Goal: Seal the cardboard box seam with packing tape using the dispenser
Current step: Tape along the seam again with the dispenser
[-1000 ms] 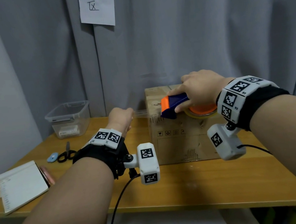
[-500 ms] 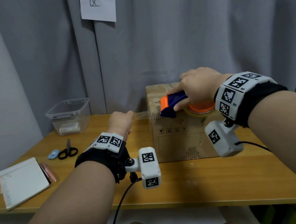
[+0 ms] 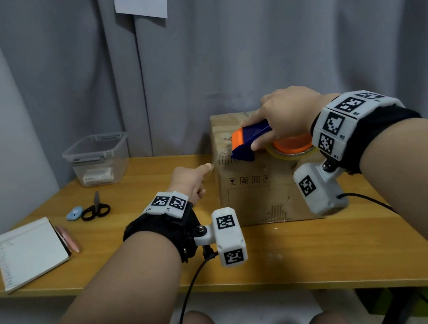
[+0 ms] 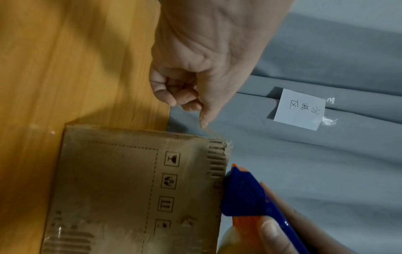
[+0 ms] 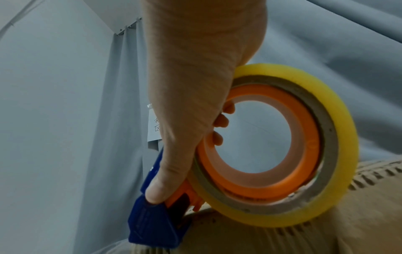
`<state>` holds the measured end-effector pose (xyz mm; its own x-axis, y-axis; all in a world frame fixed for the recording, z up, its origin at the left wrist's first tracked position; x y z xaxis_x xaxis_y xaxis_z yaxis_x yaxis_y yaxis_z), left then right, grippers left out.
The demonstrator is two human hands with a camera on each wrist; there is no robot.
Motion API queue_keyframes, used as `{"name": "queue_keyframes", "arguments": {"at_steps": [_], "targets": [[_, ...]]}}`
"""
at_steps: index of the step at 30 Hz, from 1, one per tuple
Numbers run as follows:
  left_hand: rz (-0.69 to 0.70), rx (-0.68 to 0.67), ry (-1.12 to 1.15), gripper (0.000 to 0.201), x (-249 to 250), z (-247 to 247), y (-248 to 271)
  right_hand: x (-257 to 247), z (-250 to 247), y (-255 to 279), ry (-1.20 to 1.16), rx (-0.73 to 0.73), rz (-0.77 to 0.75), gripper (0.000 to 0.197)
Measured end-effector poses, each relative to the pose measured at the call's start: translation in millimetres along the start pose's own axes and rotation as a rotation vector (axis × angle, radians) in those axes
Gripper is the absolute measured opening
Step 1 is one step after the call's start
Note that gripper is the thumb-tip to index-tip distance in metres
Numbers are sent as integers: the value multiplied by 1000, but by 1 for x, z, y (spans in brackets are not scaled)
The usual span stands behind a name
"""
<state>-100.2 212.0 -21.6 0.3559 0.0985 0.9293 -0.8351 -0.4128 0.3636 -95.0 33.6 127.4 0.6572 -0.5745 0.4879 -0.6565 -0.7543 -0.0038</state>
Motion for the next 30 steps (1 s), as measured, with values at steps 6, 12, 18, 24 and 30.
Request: {"name": "queue_keyframes", "arguments": {"at_steps": [6, 12, 18, 24, 30], "targets": [[-18, -26, 11, 28, -3, 9, 5, 0, 1, 0, 10, 21, 8, 65], [-103, -93, -44, 36, -10, 15, 5, -1, 1, 1, 10, 15, 22, 65], [-190, -171, -197, 39, -18, 17, 5, -2, -1, 3, 26, 50, 20, 63], [-183, -178, -314, 43, -13, 13, -1, -3, 1, 3, 23, 48, 20, 65], [-132, -25, -552, 46, -31, -6, -24, -3, 1, 2, 37, 82, 4, 65]]}}
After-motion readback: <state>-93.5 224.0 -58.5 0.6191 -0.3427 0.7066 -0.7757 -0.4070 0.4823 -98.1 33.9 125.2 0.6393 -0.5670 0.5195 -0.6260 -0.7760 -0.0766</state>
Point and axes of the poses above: each hand's wrist, its own y-axis away from the middle knuckle, its own z-axis out of the palm, x = y × z, the point moved 6 cm from there along -y, towards the middle knuckle, and after that the axes turned 12 degrees about -z, right-handed, at the moved point
